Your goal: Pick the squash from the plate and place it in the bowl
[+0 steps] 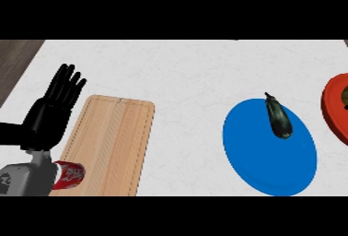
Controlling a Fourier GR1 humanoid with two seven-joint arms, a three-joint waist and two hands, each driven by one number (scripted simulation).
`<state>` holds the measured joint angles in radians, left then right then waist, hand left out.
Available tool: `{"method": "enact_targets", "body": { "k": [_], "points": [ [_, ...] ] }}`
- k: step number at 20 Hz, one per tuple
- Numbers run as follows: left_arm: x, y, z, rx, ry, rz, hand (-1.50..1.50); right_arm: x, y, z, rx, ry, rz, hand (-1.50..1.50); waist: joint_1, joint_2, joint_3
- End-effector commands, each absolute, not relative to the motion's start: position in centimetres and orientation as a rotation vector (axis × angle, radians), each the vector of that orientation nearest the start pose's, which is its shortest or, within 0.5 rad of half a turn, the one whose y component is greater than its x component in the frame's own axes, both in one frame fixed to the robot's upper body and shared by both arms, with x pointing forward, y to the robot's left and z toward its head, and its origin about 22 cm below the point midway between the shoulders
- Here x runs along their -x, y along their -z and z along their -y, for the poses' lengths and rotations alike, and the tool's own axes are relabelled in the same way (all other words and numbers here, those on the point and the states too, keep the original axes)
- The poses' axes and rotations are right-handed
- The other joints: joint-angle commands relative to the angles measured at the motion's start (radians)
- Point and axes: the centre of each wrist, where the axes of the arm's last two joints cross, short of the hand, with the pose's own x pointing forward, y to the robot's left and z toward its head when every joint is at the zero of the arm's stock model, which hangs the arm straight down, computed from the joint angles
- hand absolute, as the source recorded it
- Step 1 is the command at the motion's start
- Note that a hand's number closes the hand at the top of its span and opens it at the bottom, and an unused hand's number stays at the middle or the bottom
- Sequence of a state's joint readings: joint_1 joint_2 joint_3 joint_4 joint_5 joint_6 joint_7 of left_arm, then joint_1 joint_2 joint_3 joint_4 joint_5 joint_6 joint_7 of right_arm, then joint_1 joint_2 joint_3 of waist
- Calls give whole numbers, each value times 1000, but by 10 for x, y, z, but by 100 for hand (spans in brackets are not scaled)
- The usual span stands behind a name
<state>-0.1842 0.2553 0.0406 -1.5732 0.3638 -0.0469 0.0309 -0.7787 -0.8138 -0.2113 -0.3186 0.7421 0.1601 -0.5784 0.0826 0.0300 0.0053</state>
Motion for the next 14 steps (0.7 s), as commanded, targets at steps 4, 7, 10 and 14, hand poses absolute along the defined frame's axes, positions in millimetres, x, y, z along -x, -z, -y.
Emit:
{"method": "enact_targets", "body": {
  "k": [4, 7, 10, 14],
  "points": [
    [-286, -60, -273, 159, -22, 1719, 0, -350, -104, 496, 574, -850, 1462, -150, -14, 1, 2],
    [-285, -63, -279, 135, -36, 1708, 0, -346, -104, 502, 500, -694, 1602, -150, -27, -4, 2],
    [-284, -60, -289, 125, -36, 1719, 0, -346, -126, 513, 369, -444, 1712, -150, -29, -2, 2],
    [-284, -64, -277, 145, -28, 1709, 0, -336, -155, 533, 338, -262, 1716, -150, -21, 0, 2]
  ]
}}
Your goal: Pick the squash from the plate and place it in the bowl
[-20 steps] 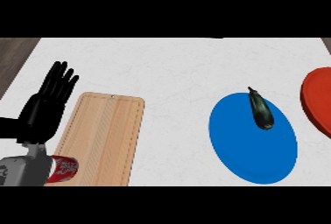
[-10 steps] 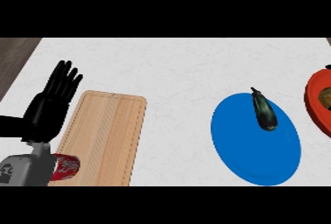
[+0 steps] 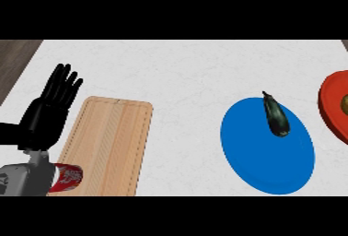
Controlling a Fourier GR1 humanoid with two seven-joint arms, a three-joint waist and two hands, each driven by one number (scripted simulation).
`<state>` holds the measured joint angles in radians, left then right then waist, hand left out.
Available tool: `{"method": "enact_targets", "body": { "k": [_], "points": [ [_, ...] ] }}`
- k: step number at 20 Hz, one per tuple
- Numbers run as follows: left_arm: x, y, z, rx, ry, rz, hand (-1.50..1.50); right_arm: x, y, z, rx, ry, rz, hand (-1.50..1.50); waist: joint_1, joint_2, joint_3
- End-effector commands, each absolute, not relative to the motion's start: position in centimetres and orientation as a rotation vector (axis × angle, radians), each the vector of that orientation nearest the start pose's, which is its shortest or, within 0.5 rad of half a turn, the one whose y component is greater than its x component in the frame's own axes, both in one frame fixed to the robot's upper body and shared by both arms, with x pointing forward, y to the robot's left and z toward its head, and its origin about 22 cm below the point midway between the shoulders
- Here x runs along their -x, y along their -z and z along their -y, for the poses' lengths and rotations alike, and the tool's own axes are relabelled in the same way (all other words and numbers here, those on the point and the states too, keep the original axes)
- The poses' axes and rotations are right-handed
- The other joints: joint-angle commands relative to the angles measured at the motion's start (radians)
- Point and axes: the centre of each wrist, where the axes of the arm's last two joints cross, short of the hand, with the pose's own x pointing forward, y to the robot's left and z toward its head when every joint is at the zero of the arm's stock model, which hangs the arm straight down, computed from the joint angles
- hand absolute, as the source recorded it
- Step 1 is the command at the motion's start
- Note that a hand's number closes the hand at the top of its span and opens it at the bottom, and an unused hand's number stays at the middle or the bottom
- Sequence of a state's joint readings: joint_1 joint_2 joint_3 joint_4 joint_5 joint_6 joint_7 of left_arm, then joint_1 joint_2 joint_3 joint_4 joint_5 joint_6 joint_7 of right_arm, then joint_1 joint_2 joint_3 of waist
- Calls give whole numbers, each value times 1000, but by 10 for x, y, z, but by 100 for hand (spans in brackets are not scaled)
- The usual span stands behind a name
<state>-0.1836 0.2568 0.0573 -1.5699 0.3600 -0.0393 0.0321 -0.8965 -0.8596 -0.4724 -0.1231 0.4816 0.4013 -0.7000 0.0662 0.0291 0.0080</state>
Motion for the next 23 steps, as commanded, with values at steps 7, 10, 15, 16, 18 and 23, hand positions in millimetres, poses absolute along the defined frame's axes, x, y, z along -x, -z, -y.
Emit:
{"method": "enact_targets", "body": {
  "k": [7, 10, 15, 16, 18, 23],
  "points": [
    [-282, -59, -278, 146, -41, 1706, 0, -289, -163, 574, 430, -136, 1687, -150, -6, 9, 3],
    [-281, -67, -272, 175, -25, 1726, 0, -268, -165, 590, 442, -132, 1654, -150, -8, 7, 5],
    [-277, -67, -280, 140, -31, 1753, 0, -237, -169, 610, 442, -124, 1636, -150, -21, 6, 10],
    [-278, -61, -284, 139, -51, 1725, 0, -234, -161, 610, 439, -126, 1636, -150, -29, 9, 10],
    [-279, -64, -283, 133, -53, 1723, 0, -232, -162, 611, 411, -140, 1629, -150, -28, 8, 12],
    [-279, -66, -289, 129, -59, 1731, 0, -218, -172, 620, 429, -144, 1595, -150, -29, 9, 13]
  ]
}}
